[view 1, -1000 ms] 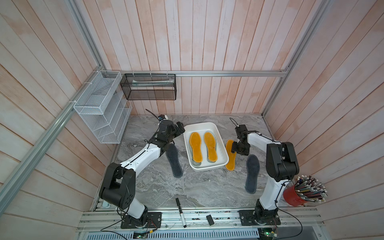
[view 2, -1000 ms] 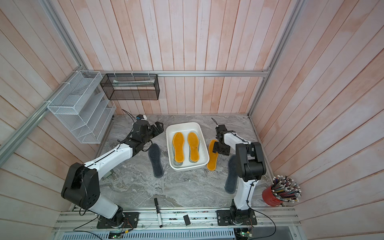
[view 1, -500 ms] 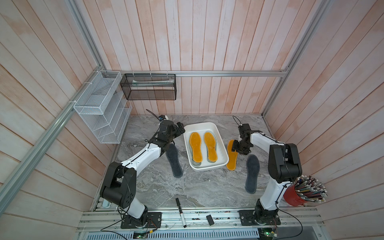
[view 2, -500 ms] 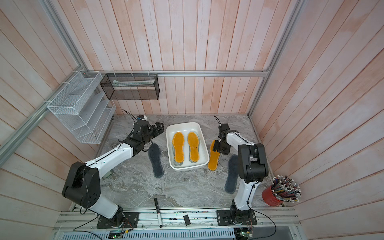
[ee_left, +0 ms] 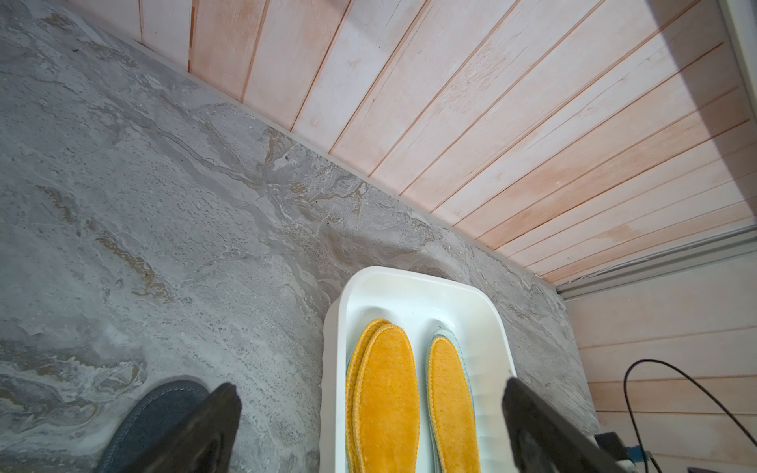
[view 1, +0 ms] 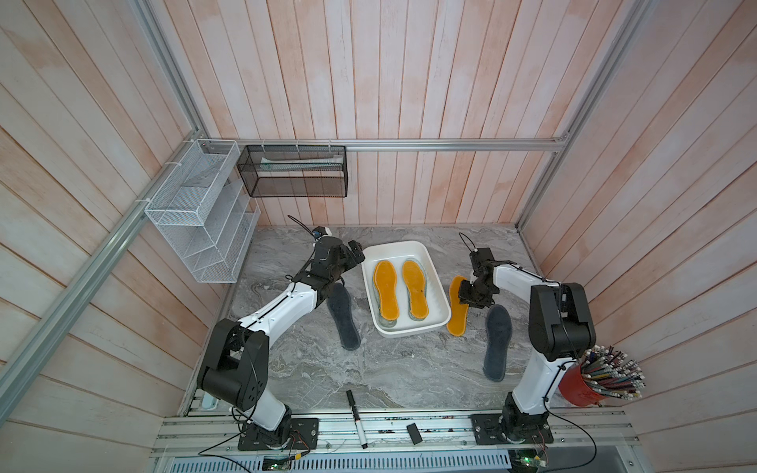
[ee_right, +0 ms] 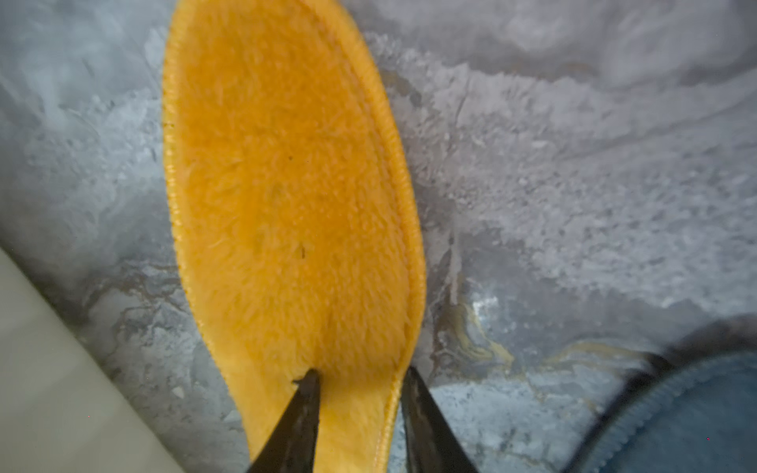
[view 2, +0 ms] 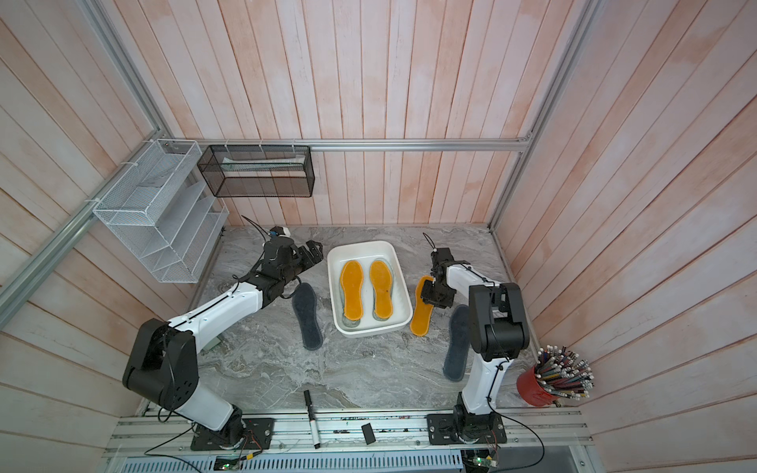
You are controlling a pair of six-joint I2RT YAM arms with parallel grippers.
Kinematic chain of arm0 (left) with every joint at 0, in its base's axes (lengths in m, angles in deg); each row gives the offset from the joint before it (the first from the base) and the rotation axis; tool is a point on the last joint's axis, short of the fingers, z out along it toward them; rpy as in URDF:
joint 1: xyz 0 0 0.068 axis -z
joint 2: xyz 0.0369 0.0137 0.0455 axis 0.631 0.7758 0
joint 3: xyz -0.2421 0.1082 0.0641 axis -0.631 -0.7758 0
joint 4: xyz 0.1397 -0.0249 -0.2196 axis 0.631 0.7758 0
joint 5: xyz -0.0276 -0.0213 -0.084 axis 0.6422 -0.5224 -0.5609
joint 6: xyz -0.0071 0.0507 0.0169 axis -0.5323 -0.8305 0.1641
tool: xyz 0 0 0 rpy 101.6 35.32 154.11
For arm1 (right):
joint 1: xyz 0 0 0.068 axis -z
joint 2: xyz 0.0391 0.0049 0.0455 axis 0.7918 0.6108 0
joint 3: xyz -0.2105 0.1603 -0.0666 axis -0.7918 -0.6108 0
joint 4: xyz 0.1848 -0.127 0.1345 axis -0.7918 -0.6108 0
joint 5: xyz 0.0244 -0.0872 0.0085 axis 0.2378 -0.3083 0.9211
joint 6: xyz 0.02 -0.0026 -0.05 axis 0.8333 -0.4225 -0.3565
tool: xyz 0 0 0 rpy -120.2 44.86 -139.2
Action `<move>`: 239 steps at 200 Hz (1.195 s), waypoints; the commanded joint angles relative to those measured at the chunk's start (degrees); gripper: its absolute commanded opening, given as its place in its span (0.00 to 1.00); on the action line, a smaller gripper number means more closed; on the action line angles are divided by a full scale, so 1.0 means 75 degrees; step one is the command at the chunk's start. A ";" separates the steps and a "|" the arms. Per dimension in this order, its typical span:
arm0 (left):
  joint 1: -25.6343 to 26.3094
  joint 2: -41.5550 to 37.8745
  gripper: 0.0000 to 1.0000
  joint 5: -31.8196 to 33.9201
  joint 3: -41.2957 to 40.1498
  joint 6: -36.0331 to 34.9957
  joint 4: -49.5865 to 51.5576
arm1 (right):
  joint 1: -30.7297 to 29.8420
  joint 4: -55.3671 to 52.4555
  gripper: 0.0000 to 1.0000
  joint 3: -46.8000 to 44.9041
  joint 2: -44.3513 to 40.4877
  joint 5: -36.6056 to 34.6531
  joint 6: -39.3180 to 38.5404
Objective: Put the insoles into the storage box
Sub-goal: Pick up the insole from the center of the board.
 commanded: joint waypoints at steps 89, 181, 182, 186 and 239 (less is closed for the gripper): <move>-0.0028 -0.0301 1.00 0.0274 -0.0164 0.0174 0.0095 | -0.0010 0.0566 0.00 -0.0418 -0.0146 0.0144 -0.0251; -0.0027 -0.0768 1.00 0.0422 -0.0458 0.0306 0.0507 | 0.0020 0.1289 0.00 -0.0546 -0.1461 0.0534 -0.1105; -0.0030 -0.0782 1.00 0.0424 -0.0459 0.0305 0.0515 | 0.0023 0.1285 0.00 -0.0535 -0.1467 0.0530 -0.1104; -0.0028 -0.0805 1.00 0.0435 -0.0482 0.0303 0.0531 | 0.0022 0.1262 0.00 -0.0484 -0.1498 0.0517 -0.1120; -0.0031 -0.0986 1.00 0.0502 -0.0632 0.0373 0.0639 | 0.0148 0.1035 0.00 0.0021 -0.1826 0.0636 -0.1446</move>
